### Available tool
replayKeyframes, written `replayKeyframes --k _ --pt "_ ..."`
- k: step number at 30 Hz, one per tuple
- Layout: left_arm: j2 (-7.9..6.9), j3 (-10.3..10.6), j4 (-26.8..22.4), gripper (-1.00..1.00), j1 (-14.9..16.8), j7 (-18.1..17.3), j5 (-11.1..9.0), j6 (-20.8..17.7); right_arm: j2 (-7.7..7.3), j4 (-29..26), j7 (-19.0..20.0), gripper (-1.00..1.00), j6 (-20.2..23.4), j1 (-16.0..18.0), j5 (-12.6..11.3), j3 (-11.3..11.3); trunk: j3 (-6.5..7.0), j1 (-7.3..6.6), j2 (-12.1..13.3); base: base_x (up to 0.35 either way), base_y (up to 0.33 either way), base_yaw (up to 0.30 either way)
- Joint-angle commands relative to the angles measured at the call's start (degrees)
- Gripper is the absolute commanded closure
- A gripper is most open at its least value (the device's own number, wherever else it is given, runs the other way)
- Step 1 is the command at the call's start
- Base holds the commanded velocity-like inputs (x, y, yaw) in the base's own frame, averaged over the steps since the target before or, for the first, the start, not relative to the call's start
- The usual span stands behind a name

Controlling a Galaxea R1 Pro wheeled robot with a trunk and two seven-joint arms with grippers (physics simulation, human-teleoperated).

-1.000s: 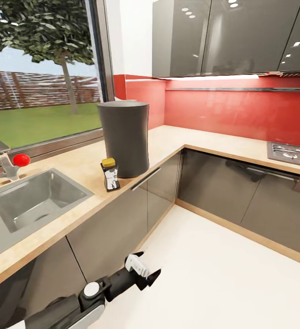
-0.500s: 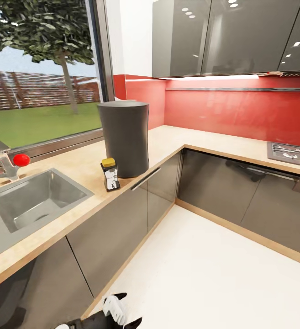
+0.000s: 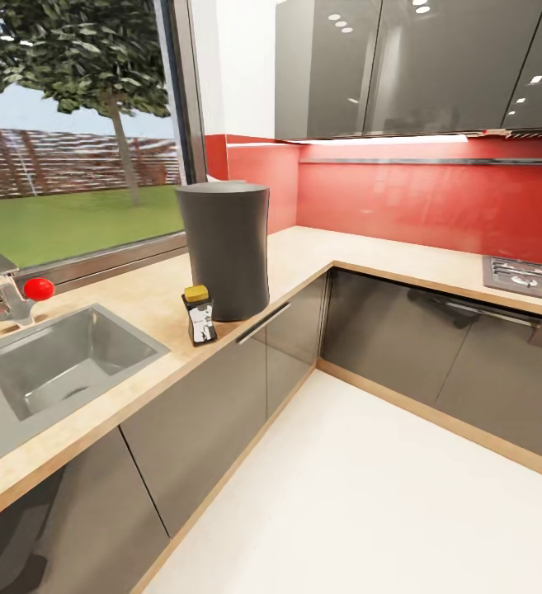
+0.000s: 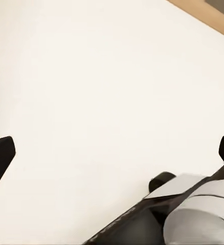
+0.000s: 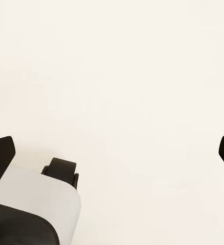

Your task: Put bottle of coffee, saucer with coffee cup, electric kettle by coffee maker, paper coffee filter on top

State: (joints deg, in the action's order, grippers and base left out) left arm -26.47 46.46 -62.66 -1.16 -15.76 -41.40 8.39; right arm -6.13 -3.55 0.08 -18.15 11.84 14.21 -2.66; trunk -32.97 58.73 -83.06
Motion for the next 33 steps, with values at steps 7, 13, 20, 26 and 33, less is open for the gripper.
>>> replayKeyframes --k 7,13,20,26,33 --pt "6.23 -10.9 8.3 -1.00 -4.0 -5.4 -0.5 0.1 -0.02 0.1 0.0 -1.00 -0.2 0.0 0.0 -0.2 -0.04 0.00 0.0 0.000 0.000 0.000" --pt "13.66 -29.2 19.9 -1.00 -4.1 -19.6 -0.4 -0.3 -0.02 0.2 0.0 -1.00 -0.2 0.0 0.0 -0.2 -0.04 0.00 0.0 0.000 0.000 0.000" --pt "16.41 -38.5 26.9 -1.00 -4.1 -27.4 -0.3 -0.9 -0.02 0.2 0.0 -1.00 -0.1 0.0 0.0 -0.2 -0.04 0.00 0.0 0.000 0.000 0.000" --pt "16.51 -39.0 28.0 -1.00 -4.1 -27.7 -0.3 -0.9 -0.02 0.2 0.0 -1.00 -0.1 0.0 0.0 -0.2 -0.04 0.00 0.0 0.000 0.000 0.000" --pt "16.53 -40.6 28.9 -1.00 -4.1 -27.8 -0.3 -0.9 -0.02 0.2 0.0 -1.00 -0.1 0.0 0.0 -0.2 -0.04 0.00 0.0 0.000 0.000 0.000"
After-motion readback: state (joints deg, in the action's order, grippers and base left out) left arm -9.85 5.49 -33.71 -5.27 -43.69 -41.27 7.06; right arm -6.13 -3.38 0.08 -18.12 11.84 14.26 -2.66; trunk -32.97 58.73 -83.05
